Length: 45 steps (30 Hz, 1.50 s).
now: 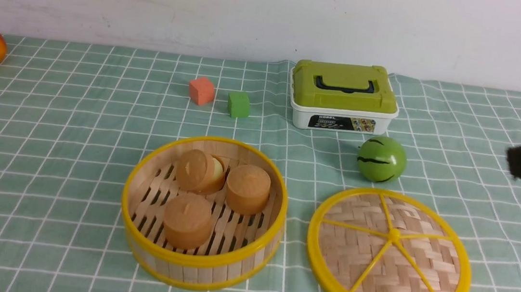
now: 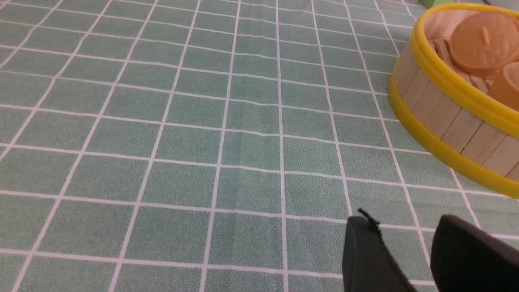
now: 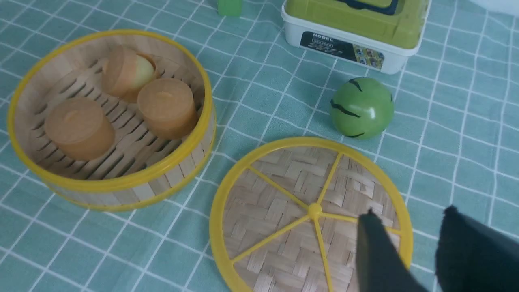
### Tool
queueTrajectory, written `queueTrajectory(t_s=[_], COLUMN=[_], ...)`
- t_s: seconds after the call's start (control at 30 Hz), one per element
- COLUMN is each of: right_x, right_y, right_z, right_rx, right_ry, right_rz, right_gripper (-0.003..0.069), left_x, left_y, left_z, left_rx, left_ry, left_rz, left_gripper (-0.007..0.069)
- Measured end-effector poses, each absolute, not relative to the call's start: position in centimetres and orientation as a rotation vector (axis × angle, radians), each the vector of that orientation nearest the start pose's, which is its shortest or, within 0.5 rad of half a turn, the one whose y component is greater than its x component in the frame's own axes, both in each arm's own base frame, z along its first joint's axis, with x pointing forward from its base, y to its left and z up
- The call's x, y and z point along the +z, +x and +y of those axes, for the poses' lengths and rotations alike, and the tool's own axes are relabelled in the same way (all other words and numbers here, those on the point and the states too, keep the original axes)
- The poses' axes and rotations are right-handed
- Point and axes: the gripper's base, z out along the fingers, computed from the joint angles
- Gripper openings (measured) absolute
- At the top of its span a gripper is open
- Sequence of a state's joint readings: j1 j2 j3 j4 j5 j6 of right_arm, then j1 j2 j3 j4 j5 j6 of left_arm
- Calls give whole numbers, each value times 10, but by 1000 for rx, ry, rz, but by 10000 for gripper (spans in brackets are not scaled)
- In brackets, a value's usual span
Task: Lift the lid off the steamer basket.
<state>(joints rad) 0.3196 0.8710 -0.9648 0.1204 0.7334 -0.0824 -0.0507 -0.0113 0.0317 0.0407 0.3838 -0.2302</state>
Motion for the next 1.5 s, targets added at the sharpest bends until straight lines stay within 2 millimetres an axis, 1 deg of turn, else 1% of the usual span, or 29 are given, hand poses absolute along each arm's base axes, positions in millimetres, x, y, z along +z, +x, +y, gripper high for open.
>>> queueTrajectory(t_s=[0.03,0.07,0.1,0.13,0.17,0.2,0.27,0.33,0.43,0.67,0.87,1.0,1.1,1.13,1.2,1.27,1.3,1.33,1.37,1.4,1.5], right_x=[382,380,380,378,378,377,378,380,381,379,380,373,356,340,317,305,291,286,267,257,219], right_y=[144,135,133,116,116,106,97,93,89,89,91,91,88,84,78,73,72,69,64,62,57], right_z=[56,53,52,46,46,42,37,35,33,32,27,30,30,28,21,17,14,12,7,5,-1], right_rx=[286,294,296,308,308,298,273,259,251,237,130,194,190,169,130,99,77,61,17,-2,-52], right_ry=[-368,-356,-353,-334,-334,-330,-330,-331,-332,-335,-359,-343,-357,-345,-284,-245,-223,-201,-153,-127,-28], right_rz=[2082,2071,2069,2041,2041,2015,1980,1959,1942,1945,1931,1891,1773,1669,1558,1506,1503,1477,1469,1474,1534], right_gripper=[87,48,41,-3,-3,-17,-21,-21,-21,-15,-8,-8,-8,-8,-8,-8,-8,-8,-8,-8,-6], left_x=[169,169,169,169,169,169,169,169,169,169,169,169,169,169,169,169,169,169,169,169,169], left_y=[52,52,52,52,52,52,52,52,52,52,52,52,52,52,52,52,52,52,52,52,52], left_z=[-1,-1,-1,-1,-1,-1,-1,-1,-1,-1,-1,-1,-1,-1,-1,-1,-1,-1,-1,-1,-1], left_rx=[-152,-152,-152,-152,-152,-152,-152,-152,-152,-152,-152,-152,-152,-152,-152,-152,-152,-152,-152,-152,-152], left_ry=[-144,-144,-144,-144,-144,-144,-144,-144,-144,-144,-144,-144,-144,-144,-144,-144,-144,-144,-144,-144,-144], left_rz=[1885,1885,1885,1885,1885,1885,1885,1885,1885,1885,1885,1885,1885,1885,1885,1885,1885,1885,1885,1885,1885], left_gripper=[239,239,239,239,239,239,239,239,239,239,239,239,239,239,239,239,239,239,239,239,239])
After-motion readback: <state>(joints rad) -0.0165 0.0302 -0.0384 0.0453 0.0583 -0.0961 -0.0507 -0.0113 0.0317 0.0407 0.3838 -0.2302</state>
